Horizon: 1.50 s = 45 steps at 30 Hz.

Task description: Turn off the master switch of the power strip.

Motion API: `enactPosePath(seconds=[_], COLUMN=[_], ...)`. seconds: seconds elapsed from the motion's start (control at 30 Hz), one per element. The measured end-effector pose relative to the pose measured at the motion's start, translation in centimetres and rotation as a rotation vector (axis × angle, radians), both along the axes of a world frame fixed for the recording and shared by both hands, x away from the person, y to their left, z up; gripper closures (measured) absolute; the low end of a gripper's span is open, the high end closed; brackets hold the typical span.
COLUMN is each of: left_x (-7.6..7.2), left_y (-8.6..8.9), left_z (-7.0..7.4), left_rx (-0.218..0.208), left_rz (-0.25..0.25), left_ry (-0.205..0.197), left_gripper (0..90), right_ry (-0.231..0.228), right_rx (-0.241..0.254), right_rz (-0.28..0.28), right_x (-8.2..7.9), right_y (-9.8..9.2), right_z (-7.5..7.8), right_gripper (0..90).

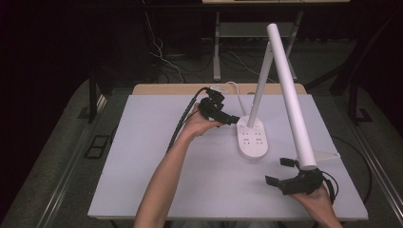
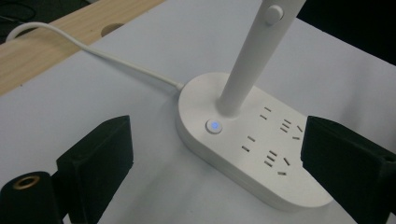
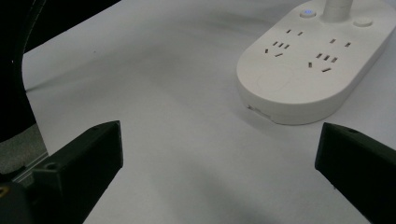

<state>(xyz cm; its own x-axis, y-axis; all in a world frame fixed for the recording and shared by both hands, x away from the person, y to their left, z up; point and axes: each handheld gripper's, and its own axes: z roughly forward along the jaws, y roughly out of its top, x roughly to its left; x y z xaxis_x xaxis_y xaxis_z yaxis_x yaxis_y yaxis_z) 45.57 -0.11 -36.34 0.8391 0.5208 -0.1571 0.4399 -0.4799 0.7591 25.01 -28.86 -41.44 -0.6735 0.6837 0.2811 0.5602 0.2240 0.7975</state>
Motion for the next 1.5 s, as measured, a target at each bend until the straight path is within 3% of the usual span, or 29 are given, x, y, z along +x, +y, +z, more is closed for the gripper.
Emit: enactPosePath(seconds=[0.7,0.83,1.03,1.17,1.5], left_x=[1.0,1.1,1.2,1.4,1.7], left_y=[-1.8,-2.1,-2.8,-3.0,-3.3], left_z=[-3.1,-3.7,-4.4,-4.6,-5.1], left_rx=[-0.017,-0.011,-0.015,-0.031,-0.044], left_rz=[0.021,0.003,-0.005,-0.003,-0.006], left_ry=[0.067,0.08,0.088,0.094,0.11], left_gripper=[15.8,18.1,27.7,39.9,60.8], right_ry=[0.0,0.004,0.004,0.003,0.002], right_rx=[-0.001,-0.001,-0.001,-0.003,-0.004], right_rz=[0.005,0.005,0.011,0.015,0.017], right_x=[0.1,0.1,0.1,0.1,0.1], right_y=[0.0,0.0,0.0,0.1,0.1], right_z=[0.0,0.0,0.0,0.0,-0.1], right_gripper=[0.2,0.2,0.2,0.2,0.2])
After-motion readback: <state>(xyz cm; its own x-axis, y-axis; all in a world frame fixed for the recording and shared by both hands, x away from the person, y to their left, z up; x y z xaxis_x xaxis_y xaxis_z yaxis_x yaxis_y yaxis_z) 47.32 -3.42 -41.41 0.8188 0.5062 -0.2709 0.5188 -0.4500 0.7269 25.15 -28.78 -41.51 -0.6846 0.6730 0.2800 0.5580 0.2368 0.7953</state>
